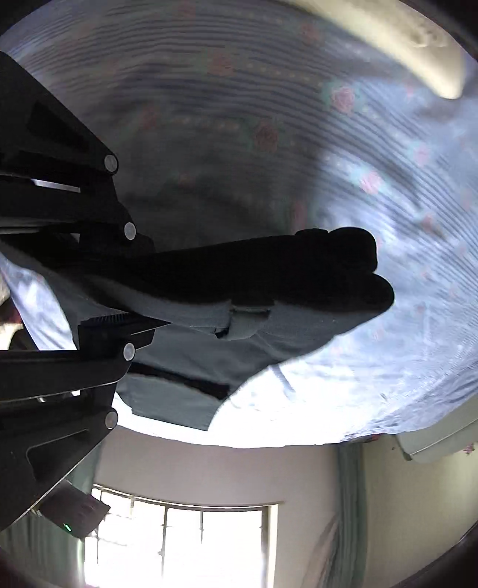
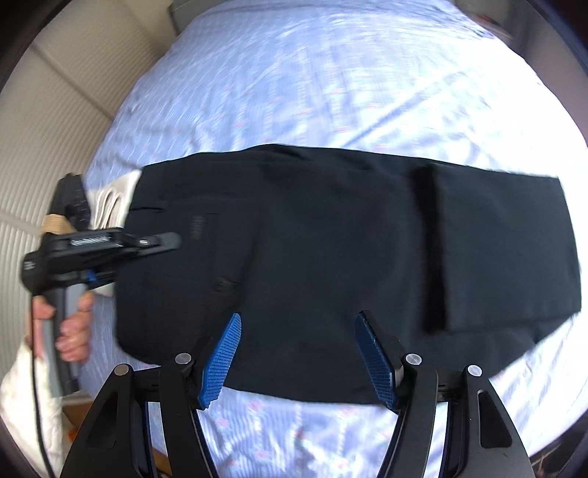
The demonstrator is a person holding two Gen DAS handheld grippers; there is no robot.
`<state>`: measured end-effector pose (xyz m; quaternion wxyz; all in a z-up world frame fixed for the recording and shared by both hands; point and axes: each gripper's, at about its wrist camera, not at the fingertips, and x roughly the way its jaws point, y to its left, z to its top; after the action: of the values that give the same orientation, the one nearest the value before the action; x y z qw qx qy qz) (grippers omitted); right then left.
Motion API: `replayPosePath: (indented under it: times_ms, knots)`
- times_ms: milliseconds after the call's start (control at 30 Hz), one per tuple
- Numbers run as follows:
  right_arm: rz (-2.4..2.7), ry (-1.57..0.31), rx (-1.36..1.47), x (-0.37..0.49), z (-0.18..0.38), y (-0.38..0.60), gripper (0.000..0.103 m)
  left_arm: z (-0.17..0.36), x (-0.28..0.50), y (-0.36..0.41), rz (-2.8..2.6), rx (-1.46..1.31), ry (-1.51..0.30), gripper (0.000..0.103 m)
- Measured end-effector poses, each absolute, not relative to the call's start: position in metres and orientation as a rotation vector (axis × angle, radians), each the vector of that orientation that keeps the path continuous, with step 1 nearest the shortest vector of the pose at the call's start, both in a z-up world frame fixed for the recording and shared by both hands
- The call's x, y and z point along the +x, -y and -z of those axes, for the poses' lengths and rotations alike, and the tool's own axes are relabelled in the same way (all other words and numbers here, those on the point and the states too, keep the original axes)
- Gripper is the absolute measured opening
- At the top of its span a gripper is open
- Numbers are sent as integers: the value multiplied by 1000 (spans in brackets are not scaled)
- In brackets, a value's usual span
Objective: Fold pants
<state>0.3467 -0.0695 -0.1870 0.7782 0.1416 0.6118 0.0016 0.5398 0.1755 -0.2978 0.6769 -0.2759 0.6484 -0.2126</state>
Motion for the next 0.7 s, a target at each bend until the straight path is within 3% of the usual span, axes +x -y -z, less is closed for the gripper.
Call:
replayPosePath:
  times_ms: [133, 333, 533, 700]
  knots:
    - [41, -1262, 390, 317, 166, 115, 66, 240, 531, -120, 477, -559, -1375, 21]
    - [46, -1153, 444, 280, 127, 179, 66, 176, 526, -28, 338, -381, -1396, 20]
    - [71, -1061, 483, 254, 87, 250, 66, 142, 518, 48, 276, -296, -1401, 20]
    - [110, -1019, 479, 239, 66, 313, 66, 158, 517, 122, 232, -200, -1428, 21]
